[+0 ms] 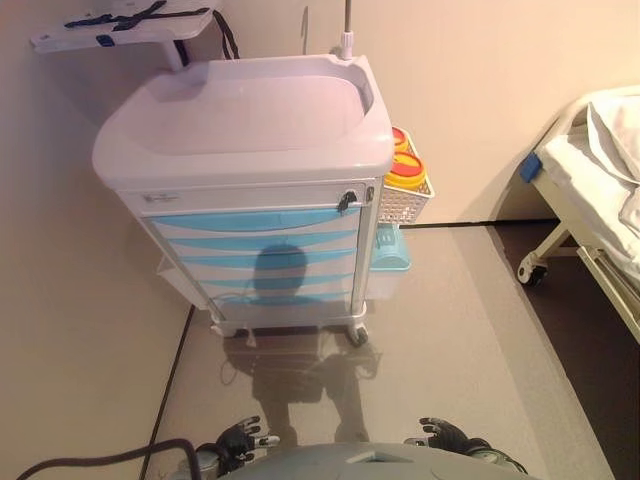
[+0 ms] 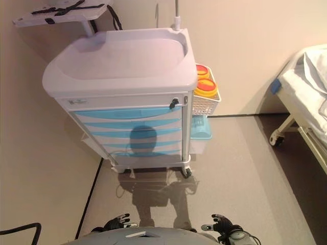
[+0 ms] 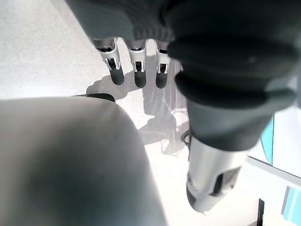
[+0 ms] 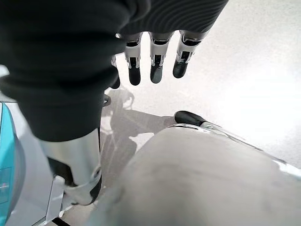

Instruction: Open the drawer and pick up the medicine

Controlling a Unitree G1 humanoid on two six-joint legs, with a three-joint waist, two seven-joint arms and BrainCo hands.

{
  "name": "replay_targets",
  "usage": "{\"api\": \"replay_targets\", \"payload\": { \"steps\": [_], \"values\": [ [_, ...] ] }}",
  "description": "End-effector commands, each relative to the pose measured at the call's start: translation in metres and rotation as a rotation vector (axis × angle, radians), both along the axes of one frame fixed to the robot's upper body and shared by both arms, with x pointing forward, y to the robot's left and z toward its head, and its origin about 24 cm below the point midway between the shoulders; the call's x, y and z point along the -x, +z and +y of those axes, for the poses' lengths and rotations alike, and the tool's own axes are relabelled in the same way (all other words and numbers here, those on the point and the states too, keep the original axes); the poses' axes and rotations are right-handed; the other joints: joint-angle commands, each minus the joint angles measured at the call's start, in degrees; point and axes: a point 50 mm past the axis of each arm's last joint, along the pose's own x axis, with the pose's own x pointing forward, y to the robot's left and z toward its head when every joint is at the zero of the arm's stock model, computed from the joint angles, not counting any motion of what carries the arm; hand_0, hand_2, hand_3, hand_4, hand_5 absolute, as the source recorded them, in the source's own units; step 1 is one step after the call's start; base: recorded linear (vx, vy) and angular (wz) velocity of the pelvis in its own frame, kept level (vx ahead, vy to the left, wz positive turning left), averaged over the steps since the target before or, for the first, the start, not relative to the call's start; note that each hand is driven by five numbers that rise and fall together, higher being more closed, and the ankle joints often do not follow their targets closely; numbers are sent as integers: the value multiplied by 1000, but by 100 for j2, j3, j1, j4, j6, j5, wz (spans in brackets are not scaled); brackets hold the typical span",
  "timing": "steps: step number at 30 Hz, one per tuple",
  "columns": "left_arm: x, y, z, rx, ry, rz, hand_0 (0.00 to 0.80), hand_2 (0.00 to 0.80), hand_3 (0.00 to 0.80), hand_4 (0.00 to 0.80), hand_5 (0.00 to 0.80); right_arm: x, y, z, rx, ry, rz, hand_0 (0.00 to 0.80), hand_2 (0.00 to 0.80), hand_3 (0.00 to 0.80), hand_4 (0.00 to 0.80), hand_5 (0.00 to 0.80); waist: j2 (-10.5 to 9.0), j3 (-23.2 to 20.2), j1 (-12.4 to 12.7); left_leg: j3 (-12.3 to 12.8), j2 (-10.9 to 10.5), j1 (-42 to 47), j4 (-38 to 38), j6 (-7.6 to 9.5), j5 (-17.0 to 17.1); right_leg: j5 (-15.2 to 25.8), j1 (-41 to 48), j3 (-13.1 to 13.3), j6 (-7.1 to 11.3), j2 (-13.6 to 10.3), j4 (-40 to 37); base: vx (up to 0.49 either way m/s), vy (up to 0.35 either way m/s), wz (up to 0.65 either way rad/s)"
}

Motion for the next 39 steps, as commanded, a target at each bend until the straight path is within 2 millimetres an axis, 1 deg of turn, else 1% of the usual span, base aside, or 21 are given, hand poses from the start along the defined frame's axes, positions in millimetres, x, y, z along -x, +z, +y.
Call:
{"api": "replay_targets", "payload": {
  "steps": [1,3,8,11,18,21,24,27,29,32,34,36,39],
  "values": [
    [-18,3,-2,11,46,-46,0,0,0,0,0,-12,-1,16,-49,12,-27,0,0,0,0,0,-319,117,142,298,-547,-204,269,388,-452,6,-269,125,296,-106,338,0,0,0],
    [-21,4,-2,15,58,-61,0,0,0,0,0,-15,0,16,-49,17,-37,0,0,0,0,0,-313,175,134,314,-543,-281,307,396,-450,5,-347,136,292,-111,375,-8,18,-2],
    [-39,10,-2,28,94,-132,0,0,0,0,0,-27,4,14,-41,23,-82,0,0,0,0,0,-311,375,109,325,-542,-577,477,435,-457,13,-691,201,281,-126,553,-38,40,-4],
    [-60,17,-3,31,97,-202,0,0,0,0,0,-45,10,15,-33,38,-145,0,0,0,0,0,-337,674,93,351,-553,-953,782,469,-488,9,-1065,264,264,-146,803,-127,28,-7],
    [-102,37,-3,44,131,-361,0,0,0,0,0,-75,22,19,-38,52,-258,0,0,0,0,0,-438,1266,49,486,-528,-1744,1339,542,-496,79,-1865,429,293,-161,1303,-91,21,-11],
    [-122,49,0,53,173,-461,0,0,0,0,0,-89,29,21,-38,52,-301,0,0,0,0,0,-493,1458,40,569,-510,-2174,1637,571,-495,116,-2283,477,319,-174,1553,-108,18,-14],
    [-143,67,5,92,255,-583,0,0,0,0,0,-99,34,23,-33,61,-334,0,0,0,0,0,-573,1594,22,650,-509,-2519,1982,576,-565,137,-2587,503,343,-187,1752,-75,21,-11],
    [-165,88,7,126,279,-720,0,0,0,0,0,-110,40,22,-34,48,-369,0,0,0,0,0,-642,1720,-3,717,-504,-2862,2352,569,-667,140,-2855,511,335,-204,1907,-79,44,-11],
    [-180,105,9,152,287,-816,0,0,0,0,0,-116,44,18,-25,51,-388,0,0,0,0,0,-645,1811,-33,750,-489,-3096,2593,565,-733,116,-3064,535,327,-202,2060,-95,79,-17],
    [-198,127,12,188,311,-933,0,0,0,0,0,-121,49,11,-9,44,-401,0,0,0,0,0,-636,1893,-95,791,-470,-3303,2843,564,-814,86,-3265,577,310,-196,2225,-58,96,-19],
    [-210,146,17,187,318,-1014,0,0,0,0,0,-124,52,8,0,46,-416,0,0,0,0,0,-638,1939,-144,827,-447,-3454,2993,559,-864,90,-3402,622,299,-169,2289,-64,97,-17],
    [-218,161,23,197,332,-1084,0,0,0,0,0,-127,54,7,4,53,-425,0,0,0,0,0,-658,1973,-184,862,-428,-3566,3093,557,-904,111,-3499,668,289,-145,2307,-65,83,-22],
    [-232,190,35,232,364,-1207,0,0,0,0,0,-127,56,3,5,72,-428,0,0,0,0,0,-709,2015,-246,933,-389,-3711,3255,559,-979,143,-3607,744,284,-104,2328,-33,63,-22]
  ]
}}
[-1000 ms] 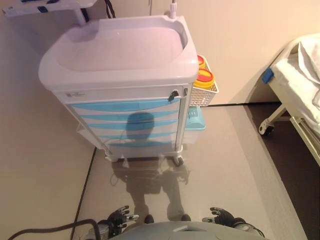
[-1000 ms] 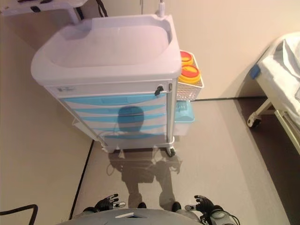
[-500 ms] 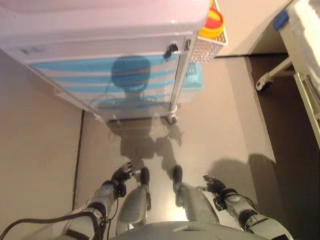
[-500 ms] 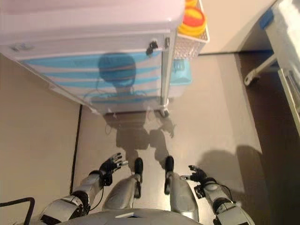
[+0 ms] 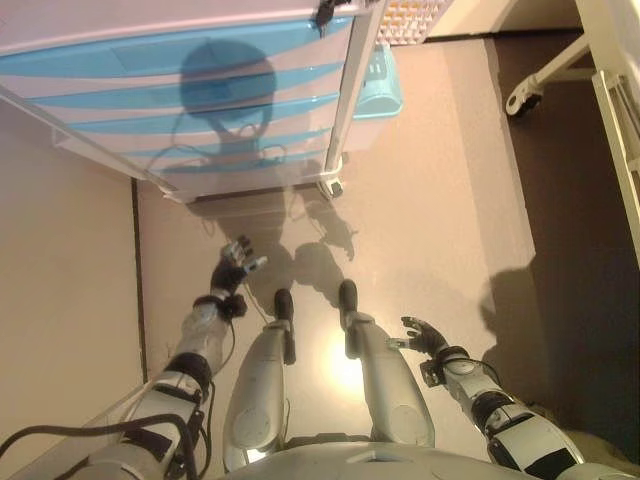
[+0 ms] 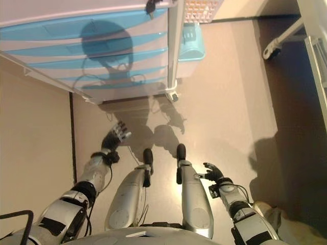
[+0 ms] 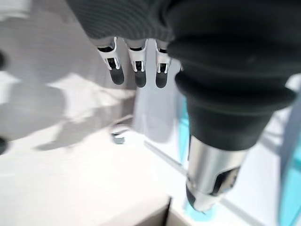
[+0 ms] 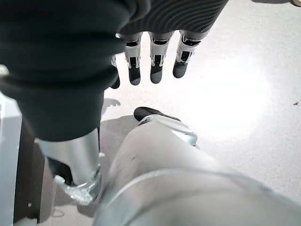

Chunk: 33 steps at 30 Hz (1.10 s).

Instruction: Open the drawer and pick up the medicine

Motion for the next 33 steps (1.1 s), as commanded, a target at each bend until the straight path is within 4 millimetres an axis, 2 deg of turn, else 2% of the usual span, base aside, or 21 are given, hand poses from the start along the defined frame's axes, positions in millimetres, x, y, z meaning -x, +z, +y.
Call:
{"api": "replay_targets", "payload": {
  "steps": [1,5,10,15,24,33],
  "values": [
    [-7,35,19,71,65,-213,0,0,0,0,0,10,-1,-10,25,23,0,0,0,0,0,0,-50,-144,-90,69,-279,-381,551,259,-407,145,-3,-189,100,42,-54,-21,44,-21],
    [-18,77,32,150,70,-413,0,0,0,0,0,15,-3,-10,22,33,2,0,0,0,0,0,-115,-90,-128,125,-254,-529,716,283,-507,184,-63,-130,107,73,-70,-19,17,-15],
    [-26,119,42,233,79,-616,0,0,0,0,0,19,-6,-2,11,42,-7,0,0,0,0,0,-176,-32,-138,138,-262,-623,815,302,-600,200,-69,-104,114,103,-125,-8,-7,-5],
    [-34,154,37,319,-26,-774,0,0,0,0,0,19,-7,12,-14,58,-26,0,0,0,0,0,-273,-3,-151,148,-263,-727,970,313,-720,208,-58,-96,115,144,-162,4,-39,0],
    [-38,197,38,458,-158,-960,0,0,0,0,0,24,-10,22,-31,86,-15,0,0,0,0,0,-418,76,-151,136,-245,-735,1164,312,-815,185,77,-83,124,228,-196,35,-53,0],
    [-37,225,45,575,-251,-1096,0,0,0,0,0,25,-12,34,-55,104,-11,0,0,0,0,0,-521,151,-109,68,-251,-785,1296,319,-908,165,206,-88,117,312,-264,31,-54,1]
  ]
}}
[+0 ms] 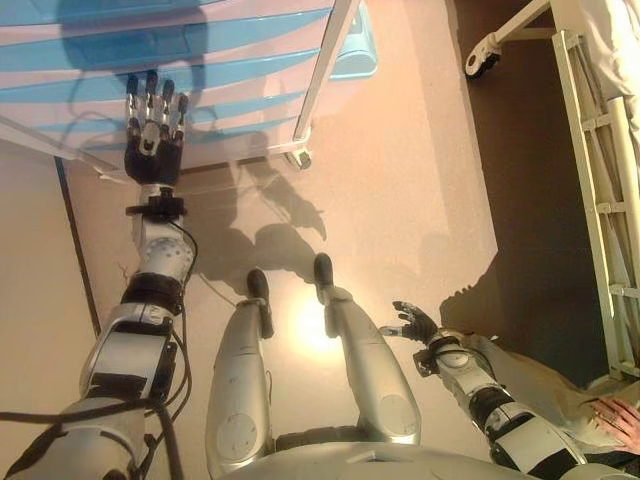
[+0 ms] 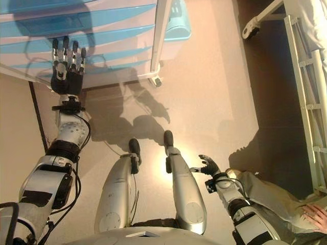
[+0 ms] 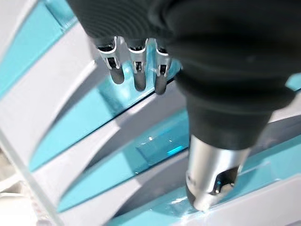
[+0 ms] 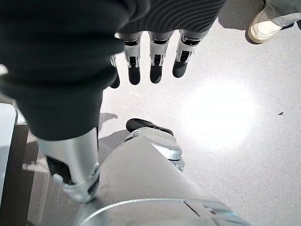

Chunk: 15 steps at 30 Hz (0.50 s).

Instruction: Open the drawer and pick up the medicine

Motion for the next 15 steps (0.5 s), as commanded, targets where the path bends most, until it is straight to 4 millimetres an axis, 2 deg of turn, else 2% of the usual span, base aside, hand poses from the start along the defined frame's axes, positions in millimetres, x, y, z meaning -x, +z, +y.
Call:
{"api": "replay_targets", "payload": {
  "steps": [1,3,7,15],
  "values": [
    [8,48,10,6,-45,-231,0,0,0,0,0,34,-19,13,-25,45,83,0,0,0,0,0,78,-201,67,41,-449,-135,286,162,-377,58,406,-195,-46,184,-292,32,-53,3],
    [6,50,7,-11,-62,-225,0,0,0,0,0,33,-19,14,-32,48,83,0,0,0,0,0,59,-191,79,25,-456,-122,292,170,-399,52,456,-195,-46,202,-314,34,-56,2],
    [1,44,5,-76,-55,-117,0,0,0,0,0,31,-18,18,-48,47,78,0,0,0,0,0,36,-171,127,3,-471,-112,295,185,-429,56,545,-216,-41,226,-365,28,-62,6],
    [-2,3,9,-100,-65,105,0,0,0,0,0,28,-16,24,-68,37,71,0,0,0,0,0,3,-115,201,-22,-504,-78,262,209,-437,65,686,-239,-26,270,-461,13,-46,5]
  ]
}}
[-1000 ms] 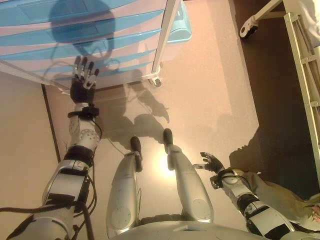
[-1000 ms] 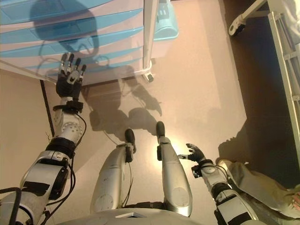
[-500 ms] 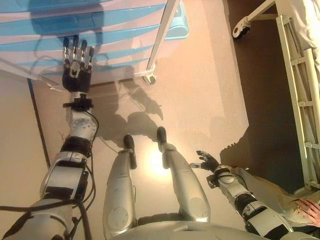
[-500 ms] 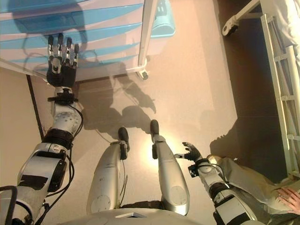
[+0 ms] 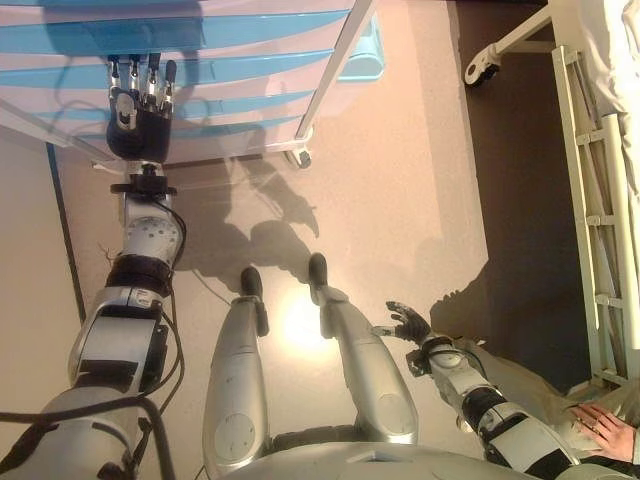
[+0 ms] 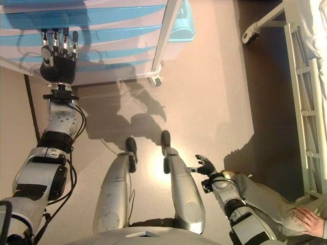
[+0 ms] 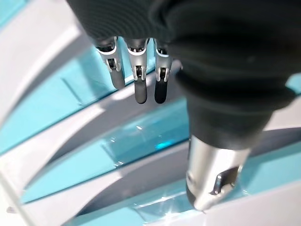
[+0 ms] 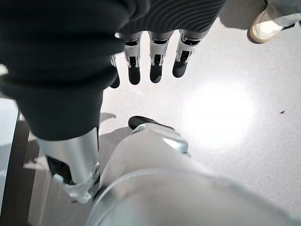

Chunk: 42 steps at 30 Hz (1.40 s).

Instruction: Open the drawer and pick up the medicine

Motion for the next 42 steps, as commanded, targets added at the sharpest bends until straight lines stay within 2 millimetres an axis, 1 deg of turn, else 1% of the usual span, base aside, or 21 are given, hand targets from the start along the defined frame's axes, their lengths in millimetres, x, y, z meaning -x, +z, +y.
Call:
{"api": "replay_targets", "payload": {
  "steps": [1,5,13,16,19,25,28,37,42],
  "values": [
    [3,-10,6,-72,8,61,0,0,0,0,0,28,-15,8,-34,10,64,0,0,0,0,0,30,-109,142,109,-510,-76,167,218,-407,53,520,-83,-32,264,-356,0,0,0],
    [4,-28,6,-76,2,140,0,0,0,0,0,28,-15,9,-38,6,63,0,0,0,0,0,31,-90,165,105,-520,-67,188,219,-408,46,574,-91,-36,279,-379,0,0,0],
    [6,-65,1,-154,-23,322,0,0,0,0,0,26,-14,13,-39,7,69,0,0,0,0,0,36,-50,184,109,-530,-2,181,225,-420,35,680,-96,-46,312,-409,4,-4,0],
    [8,-81,1,-188,1,432,0,0,0,0,0,26,-14,13,-34,8,70,0,0,0,0,0,47,-45,187,125,-528,5,187,222,-405,28,711,-104,-51,317,-418,0,0,0],
    [10,-87,6,-177,23,459,0,0,0,0,0,25,-14,12,-32,11,73,0,0,0,0,0,50,-42,176,133,-525,28,183,220,-423,14,736,-89,-51,331,-410,0,0,0],
    [10,-75,13,-73,14,361,0,0,0,0,0,32,-17,11,-19,24,89,0,0,0,0,0,25,-48,169,131,-518,46,241,209,-429,-8,813,-89,-54,364,-408,0,0,0],
    [9,-68,12,-52,-3,316,0,0,0,0,0,36,-20,11,-11,31,104,0,0,0,0,0,17,-64,158,126,-518,40,293,204,-399,-22,841,-80,-66,389,-398,21,2,0],
    [2,-35,20,7,-22,232,0,0,0,0,0,54,-29,12,-13,47,155,0,0,0,0,0,-17,-197,105,132,-490,73,460,204,-404,-63,973,-42,-40,434,-362,52,-2,-1],
    [1,-25,22,17,-27,207,0,0,0,0,0,62,-32,14,-13,56,174,0,0,0,0,0,-18,-239,86,144,-488,134,521,192,-377,-70,1077,-12,-20,445,-366,63,0,-2]
  ]
}}
